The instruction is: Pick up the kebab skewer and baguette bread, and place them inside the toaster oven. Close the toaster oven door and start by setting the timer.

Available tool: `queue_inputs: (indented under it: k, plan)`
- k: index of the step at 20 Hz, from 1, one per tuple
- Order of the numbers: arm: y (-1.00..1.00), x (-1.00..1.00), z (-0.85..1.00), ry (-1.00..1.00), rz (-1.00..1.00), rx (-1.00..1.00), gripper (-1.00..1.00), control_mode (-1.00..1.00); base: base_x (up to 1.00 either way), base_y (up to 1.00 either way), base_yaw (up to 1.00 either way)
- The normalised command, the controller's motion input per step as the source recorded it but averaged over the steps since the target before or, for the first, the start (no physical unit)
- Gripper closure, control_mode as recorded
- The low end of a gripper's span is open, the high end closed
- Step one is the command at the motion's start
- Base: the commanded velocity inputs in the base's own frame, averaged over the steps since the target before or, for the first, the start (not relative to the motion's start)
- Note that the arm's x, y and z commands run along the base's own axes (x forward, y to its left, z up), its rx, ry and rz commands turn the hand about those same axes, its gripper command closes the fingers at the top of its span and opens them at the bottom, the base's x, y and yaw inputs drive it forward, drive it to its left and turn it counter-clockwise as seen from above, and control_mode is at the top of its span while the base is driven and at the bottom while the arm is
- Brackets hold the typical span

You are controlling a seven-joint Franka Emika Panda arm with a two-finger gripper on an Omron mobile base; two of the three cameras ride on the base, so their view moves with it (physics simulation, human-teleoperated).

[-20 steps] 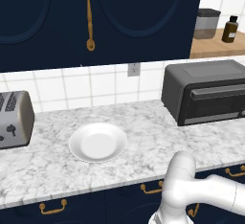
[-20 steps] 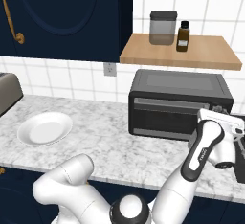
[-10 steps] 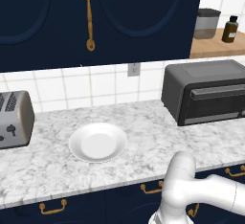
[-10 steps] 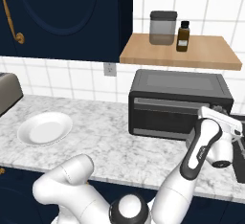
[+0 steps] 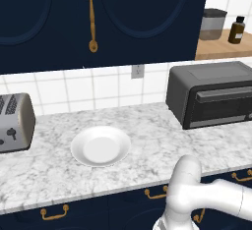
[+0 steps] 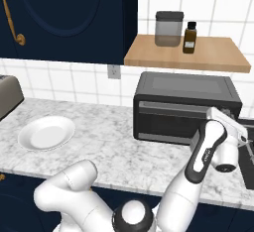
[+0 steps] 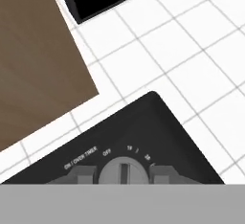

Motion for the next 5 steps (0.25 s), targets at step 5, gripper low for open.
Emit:
queue_inputs:
  k: [5]
  plan:
    - [0.14, 0.11, 0.26, 0.0, 0.0, 0.22, 1.0, -1.0, 0.0, 0.0, 0.0]
